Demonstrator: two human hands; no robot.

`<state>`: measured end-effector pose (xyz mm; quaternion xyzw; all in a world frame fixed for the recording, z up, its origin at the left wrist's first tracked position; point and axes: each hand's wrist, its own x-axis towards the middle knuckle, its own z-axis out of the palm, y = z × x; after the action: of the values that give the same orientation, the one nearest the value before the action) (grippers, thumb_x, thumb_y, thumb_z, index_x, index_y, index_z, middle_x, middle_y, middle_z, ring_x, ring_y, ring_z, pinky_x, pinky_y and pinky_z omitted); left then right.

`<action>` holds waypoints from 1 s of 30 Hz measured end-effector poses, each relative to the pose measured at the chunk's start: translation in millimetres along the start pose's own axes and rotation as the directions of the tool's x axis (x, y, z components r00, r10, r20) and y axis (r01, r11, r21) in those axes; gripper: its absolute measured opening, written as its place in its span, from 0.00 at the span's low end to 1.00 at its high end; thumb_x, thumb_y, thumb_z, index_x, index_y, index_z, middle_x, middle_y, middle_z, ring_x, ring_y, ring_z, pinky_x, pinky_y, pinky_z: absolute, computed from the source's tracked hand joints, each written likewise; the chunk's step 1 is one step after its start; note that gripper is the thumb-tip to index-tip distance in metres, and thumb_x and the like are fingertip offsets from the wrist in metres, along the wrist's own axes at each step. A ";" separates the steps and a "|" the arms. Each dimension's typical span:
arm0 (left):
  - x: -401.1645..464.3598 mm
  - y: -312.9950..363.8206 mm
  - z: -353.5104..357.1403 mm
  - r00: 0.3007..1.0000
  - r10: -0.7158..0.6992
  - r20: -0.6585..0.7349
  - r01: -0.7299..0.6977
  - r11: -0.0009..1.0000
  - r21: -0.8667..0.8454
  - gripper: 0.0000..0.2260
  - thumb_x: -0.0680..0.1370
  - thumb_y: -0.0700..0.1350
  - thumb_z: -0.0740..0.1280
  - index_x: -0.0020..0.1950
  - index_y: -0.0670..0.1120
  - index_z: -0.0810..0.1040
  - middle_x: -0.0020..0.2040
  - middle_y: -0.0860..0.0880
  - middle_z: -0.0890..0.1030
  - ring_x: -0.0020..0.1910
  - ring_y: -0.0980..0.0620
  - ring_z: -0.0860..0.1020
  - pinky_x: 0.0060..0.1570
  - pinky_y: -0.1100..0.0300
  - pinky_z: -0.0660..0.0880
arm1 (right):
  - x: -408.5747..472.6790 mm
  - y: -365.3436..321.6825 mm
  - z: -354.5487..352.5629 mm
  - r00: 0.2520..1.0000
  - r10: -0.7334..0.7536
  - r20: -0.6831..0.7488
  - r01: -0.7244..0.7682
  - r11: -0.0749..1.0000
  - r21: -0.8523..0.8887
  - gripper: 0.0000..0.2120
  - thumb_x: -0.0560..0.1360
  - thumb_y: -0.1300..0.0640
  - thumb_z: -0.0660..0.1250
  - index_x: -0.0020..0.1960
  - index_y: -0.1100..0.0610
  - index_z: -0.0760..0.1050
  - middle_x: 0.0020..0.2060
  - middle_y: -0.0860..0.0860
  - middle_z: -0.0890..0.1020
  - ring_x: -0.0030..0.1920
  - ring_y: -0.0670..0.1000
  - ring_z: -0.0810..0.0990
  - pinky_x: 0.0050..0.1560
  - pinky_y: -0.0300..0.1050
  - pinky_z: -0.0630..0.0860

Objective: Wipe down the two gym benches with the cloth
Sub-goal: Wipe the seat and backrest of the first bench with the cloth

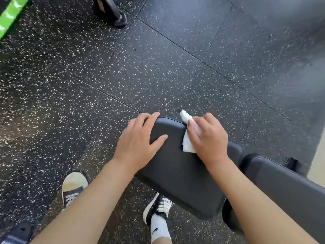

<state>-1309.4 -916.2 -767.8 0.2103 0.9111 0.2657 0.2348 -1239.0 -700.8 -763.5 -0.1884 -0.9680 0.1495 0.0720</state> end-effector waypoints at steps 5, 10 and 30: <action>32.5 46.3 17.8 0.959 0.264 0.102 -0.283 0.898 0.337 0.28 0.81 0.68 0.54 0.74 0.55 0.76 0.68 0.54 0.79 0.66 0.47 0.77 0.65 0.45 0.70 | -26.3 45.1 -15.5 0.993 -0.007 -0.114 0.005 1.000 -0.019 0.13 0.83 0.51 0.64 0.47 0.57 0.81 0.37 0.52 0.73 0.38 0.55 0.74 0.37 0.50 0.72; 53.7 115.5 61.1 0.857 0.379 0.349 -0.499 0.778 0.381 0.23 0.81 0.66 0.51 0.60 0.53 0.76 0.55 0.55 0.81 0.53 0.49 0.80 0.54 0.49 0.71 | -57.6 79.3 -30.2 0.983 0.080 -0.166 -0.080 0.997 0.003 0.11 0.83 0.52 0.65 0.47 0.58 0.80 0.38 0.53 0.72 0.38 0.55 0.72 0.38 0.52 0.72; 69.3 140.0 75.9 0.822 0.383 0.422 -0.551 0.724 0.415 0.22 0.81 0.59 0.54 0.65 0.51 0.79 0.52 0.53 0.85 0.48 0.44 0.84 0.41 0.50 0.76 | -78.0 71.4 -26.4 0.687 0.679 -0.258 -0.599 0.730 0.328 0.09 0.78 0.53 0.70 0.53 0.57 0.81 0.42 0.53 0.77 0.39 0.55 0.78 0.35 0.48 0.75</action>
<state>-1287.8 -743.8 -765.0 0.5295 0.8156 0.0243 0.2321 -1137.8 -660.8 -767.6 -0.5305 -0.7871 0.2331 0.2115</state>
